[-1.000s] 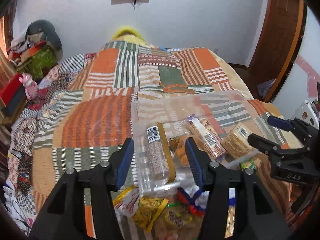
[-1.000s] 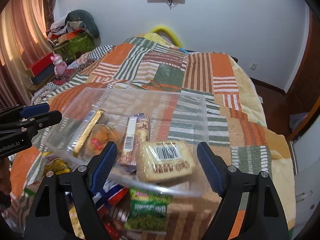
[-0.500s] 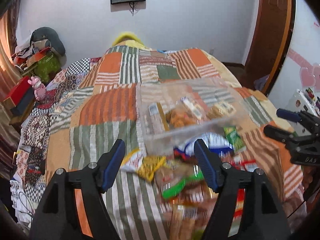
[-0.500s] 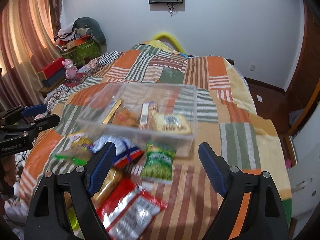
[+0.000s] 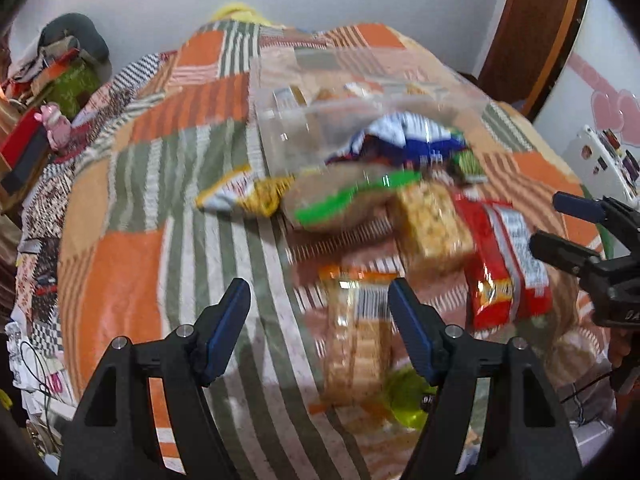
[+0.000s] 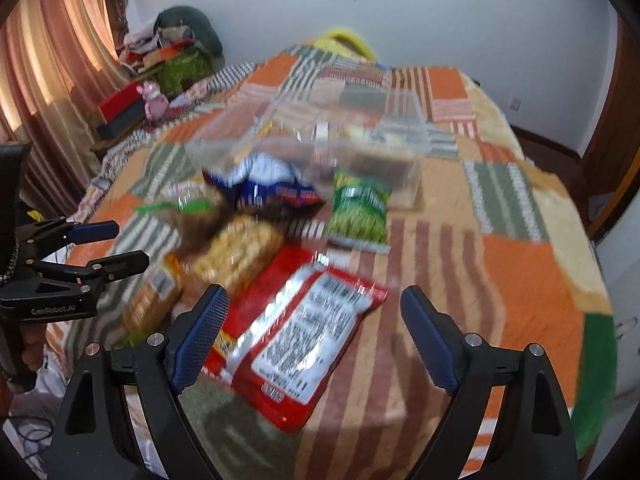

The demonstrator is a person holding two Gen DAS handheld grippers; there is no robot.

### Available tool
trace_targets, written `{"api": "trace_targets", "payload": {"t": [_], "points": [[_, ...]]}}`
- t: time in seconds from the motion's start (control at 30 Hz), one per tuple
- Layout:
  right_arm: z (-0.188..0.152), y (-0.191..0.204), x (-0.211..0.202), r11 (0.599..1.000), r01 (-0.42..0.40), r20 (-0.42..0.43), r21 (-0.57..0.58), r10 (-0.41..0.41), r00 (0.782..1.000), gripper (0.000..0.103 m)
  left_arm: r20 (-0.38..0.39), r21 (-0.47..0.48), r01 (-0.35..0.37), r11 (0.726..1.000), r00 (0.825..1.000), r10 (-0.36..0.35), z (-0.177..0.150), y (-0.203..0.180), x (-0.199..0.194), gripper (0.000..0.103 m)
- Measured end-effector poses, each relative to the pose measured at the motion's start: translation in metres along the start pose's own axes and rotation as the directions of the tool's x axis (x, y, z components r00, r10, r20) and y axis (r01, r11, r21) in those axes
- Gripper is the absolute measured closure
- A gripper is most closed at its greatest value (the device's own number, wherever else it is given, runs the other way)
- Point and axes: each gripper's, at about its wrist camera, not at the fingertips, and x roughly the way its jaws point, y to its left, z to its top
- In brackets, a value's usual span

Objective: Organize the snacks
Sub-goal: 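Grasp the wrapped cake with the left gripper while the right grasps the red noodle packet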

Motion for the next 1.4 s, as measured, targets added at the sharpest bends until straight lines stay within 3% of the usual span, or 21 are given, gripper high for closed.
{"api": "trace_targets", "payload": {"t": [0.2,0.33,0.6,0.87,1.03,1.17,1.33,1.4], "points": [[-0.006,0.009,0.025,1.000,-0.010,-0.080,0.020,0.012,0.997,0.016,-0.052,0.010,0.020,1.000,0.998,-0.019,-0.013,-0.004,0.017,0.032],[-0.004,0.014,0.034,1.000,-0.011,-0.092,0.021,0.013,0.996,0.007,-0.075,0.002,0.035,0.999,0.997,-0.035,-0.017,-0.003,0.027,0.035],[-0.007,0.002,0.030,0.999,0.029,-0.084,0.020,-0.027,0.996,0.007,-0.072,-0.018,0.028,0.999,0.997,-0.029,-0.020,0.006,0.035,0.068],[-0.007,-0.022,0.018,0.996,0.062,-0.072,0.066,-0.058,0.996,0.008,-0.037,-0.043,0.040,0.998,0.998,-0.042,-0.017,0.017,0.028,0.069],[0.001,-0.013,0.028,0.997,0.039,-0.077,0.065,-0.034,0.996,0.008,-0.006,-0.037,0.016,0.999,1.000,-0.017,-0.017,0.018,0.015,0.069],[0.003,-0.002,0.041,0.998,0.069,-0.094,0.012,-0.068,0.993,0.008,0.025,-0.039,-0.003,0.999,1.000,0.004,-0.013,0.023,0.003,0.069],[0.001,0.001,0.042,0.997,0.067,-0.091,-0.025,-0.069,0.993,0.037,0.066,-0.048,-0.016,0.999,0.998,0.019,-0.004,0.028,-0.013,0.069],[0.002,-0.003,0.037,0.998,0.059,-0.086,-0.018,-0.060,0.995,0.037,0.083,-0.051,-0.016,0.999,0.996,0.021,-0.001,0.030,-0.018,0.069]]}}
